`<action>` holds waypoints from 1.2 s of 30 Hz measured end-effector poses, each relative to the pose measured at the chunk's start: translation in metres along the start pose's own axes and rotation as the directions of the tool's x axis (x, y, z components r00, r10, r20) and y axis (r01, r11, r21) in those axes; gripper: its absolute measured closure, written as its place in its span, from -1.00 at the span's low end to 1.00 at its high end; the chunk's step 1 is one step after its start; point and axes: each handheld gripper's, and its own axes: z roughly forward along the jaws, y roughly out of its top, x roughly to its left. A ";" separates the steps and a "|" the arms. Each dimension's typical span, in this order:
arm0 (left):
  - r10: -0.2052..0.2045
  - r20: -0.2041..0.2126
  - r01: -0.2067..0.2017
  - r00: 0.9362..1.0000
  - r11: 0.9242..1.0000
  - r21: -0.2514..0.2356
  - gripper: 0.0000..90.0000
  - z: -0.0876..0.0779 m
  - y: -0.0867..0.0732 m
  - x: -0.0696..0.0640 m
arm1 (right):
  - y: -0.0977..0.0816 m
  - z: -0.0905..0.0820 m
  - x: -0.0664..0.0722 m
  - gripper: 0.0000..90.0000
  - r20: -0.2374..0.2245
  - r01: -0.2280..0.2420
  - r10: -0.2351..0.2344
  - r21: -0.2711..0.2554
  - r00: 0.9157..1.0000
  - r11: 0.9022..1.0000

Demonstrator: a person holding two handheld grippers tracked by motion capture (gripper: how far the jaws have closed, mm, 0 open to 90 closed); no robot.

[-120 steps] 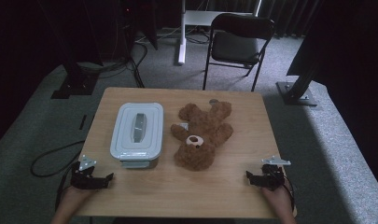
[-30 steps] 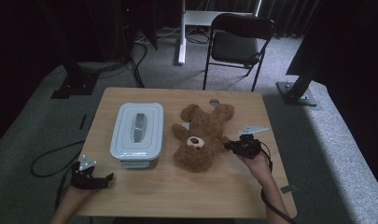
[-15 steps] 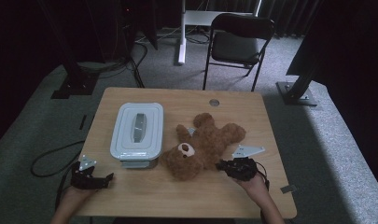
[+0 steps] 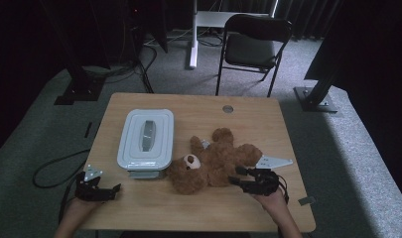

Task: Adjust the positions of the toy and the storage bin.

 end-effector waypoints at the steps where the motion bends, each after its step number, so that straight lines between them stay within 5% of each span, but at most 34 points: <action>1: 0.000 0.000 0.000 1.000 1.000 0.000 -0.99 0.000 0.000 0.000 | 0.000 0.000 0.000 0.08 0.000 0.000 0.000 0.000 1.000 1.000; 5: -0.003 0.000 0.003 1.000 1.000 -0.001 -0.99 0.000 0.000 0.000 | 0.026 0.000 -0.015 -0.08 0.061 0.019 -0.017 -0.030 0.998 0.999; 7: -0.003 0.001 0.003 1.000 1.000 0.000 -0.99 0.000 0.000 0.000 | 0.039 0.004 -0.025 -0.11 0.043 0.018 -0.015 -0.068 0.999 0.998; 13: -0.003 0.001 0.003 1.000 1.000 0.000 -0.99 0.000 0.000 0.000 | 0.066 0.037 -0.043 -0.29 0.015 -0.001 0.002 -0.056 1.000 0.998; 21: -0.003 0.001 0.003 1.000 1.000 0.000 -0.99 0.000 0.000 0.000 | 0.069 0.079 -0.051 -0.32 0.046 -0.003 -0.001 0.099 0.999 0.995; 24: -0.002 0.001 0.002 1.000 1.000 0.000 -0.99 0.000 0.000 0.000 | 0.061 0.086 -0.051 -0.32 0.102 0.017 -0.032 0.145 0.994 0.989; 28: -0.002 0.001 0.002 1.000 1.000 0.000 -0.99 0.000 0.000 0.000 | 0.053 0.085 -0.051 -0.41 0.101 0.007 -0.024 0.167 0.995 0.986; 32: -0.003 0.001 0.003 1.000 1.000 -0.001 -0.99 0.000 0.000 0.000 | 0.046 0.090 -0.047 -0.67 0.048 0.015 -0.029 0.279 0.998 0.960; 33: -0.003 0.001 0.003 1.000 1.000 -0.001 -0.99 0.000 0.000 0.000 | 0.046 0.090 -0.047 -0.67 0.048 0.015 -0.029 0.279 0.998 0.960; 34: -0.003 0.001 0.003 1.000 1.000 -0.001 -0.99 0.000 0.000 0.000 | 0.043 0.094 -0.039 -0.73 0.051 0.051 -0.071 0.328 0.996 0.943; 36: -0.003 0.001 0.003 1.000 1.000 -0.001 -0.99 0.000 0.000 0.000 | 0.040 0.100 -0.035 -0.74 0.071 0.071 -0.102 0.353 0.992 0.933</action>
